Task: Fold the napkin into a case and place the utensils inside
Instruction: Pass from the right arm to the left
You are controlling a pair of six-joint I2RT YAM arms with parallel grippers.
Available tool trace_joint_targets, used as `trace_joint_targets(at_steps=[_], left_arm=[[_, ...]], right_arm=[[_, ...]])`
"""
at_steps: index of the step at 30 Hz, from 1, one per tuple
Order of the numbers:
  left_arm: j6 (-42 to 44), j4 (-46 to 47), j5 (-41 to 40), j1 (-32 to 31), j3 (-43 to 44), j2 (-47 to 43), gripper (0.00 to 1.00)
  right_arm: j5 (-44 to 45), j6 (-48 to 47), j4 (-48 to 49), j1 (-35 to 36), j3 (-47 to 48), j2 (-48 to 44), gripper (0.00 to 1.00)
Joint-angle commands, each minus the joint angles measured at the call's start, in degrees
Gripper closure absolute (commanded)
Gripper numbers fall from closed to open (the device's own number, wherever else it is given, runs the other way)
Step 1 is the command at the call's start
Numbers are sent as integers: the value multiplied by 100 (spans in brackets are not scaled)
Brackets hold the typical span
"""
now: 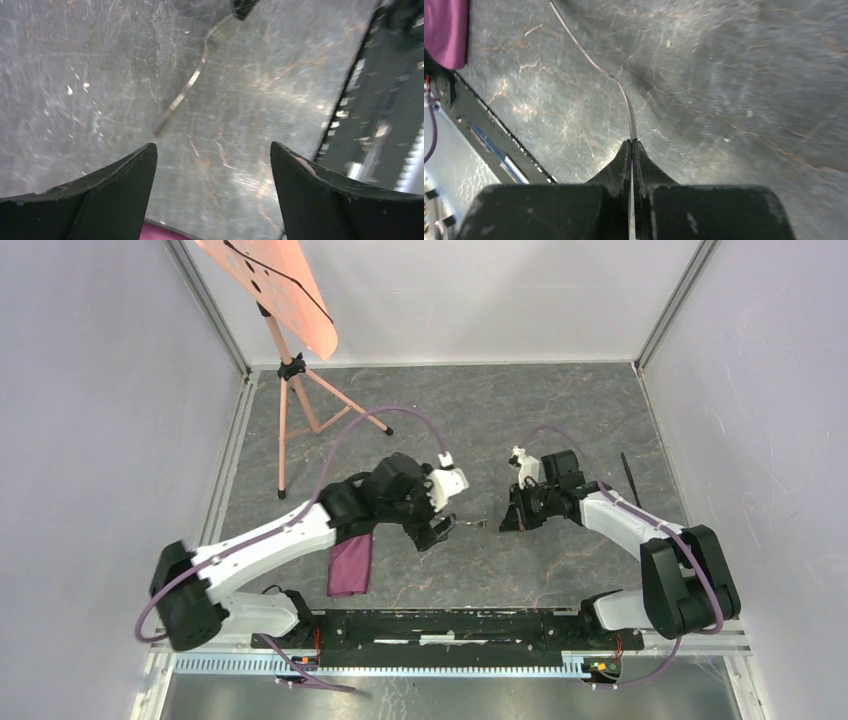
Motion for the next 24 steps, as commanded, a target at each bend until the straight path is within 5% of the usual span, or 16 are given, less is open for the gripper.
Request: trace_joint_targets(at_steps=[1,10,24], left_arm=[[1986,646,-362,-178,283,929,11],[2648,2492,-992,-554,-275,2025,14],[3282,3123,-1492,-950,-486,2780,31]], right_arm=[[-708,113,390,153,-79,224,100],[-989,215,485,232,-34,296,100],[-1032,206,413,232,-2,231,100]])
